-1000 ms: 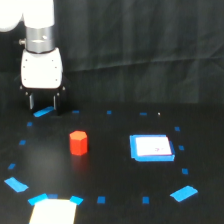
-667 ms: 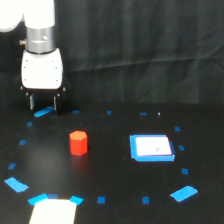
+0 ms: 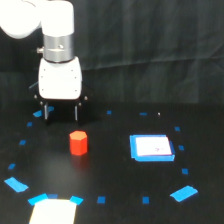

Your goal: Pick up the red object from the table

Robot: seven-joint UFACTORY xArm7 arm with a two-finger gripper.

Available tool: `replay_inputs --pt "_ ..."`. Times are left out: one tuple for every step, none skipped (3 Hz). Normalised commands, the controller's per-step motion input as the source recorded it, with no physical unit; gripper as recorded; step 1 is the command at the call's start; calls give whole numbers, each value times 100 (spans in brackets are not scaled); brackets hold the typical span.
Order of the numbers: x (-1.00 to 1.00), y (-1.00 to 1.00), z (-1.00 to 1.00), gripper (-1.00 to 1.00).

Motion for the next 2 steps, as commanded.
replay_inputs --pt "61 -63 -42 100" --pt "27 -56 -36 89"
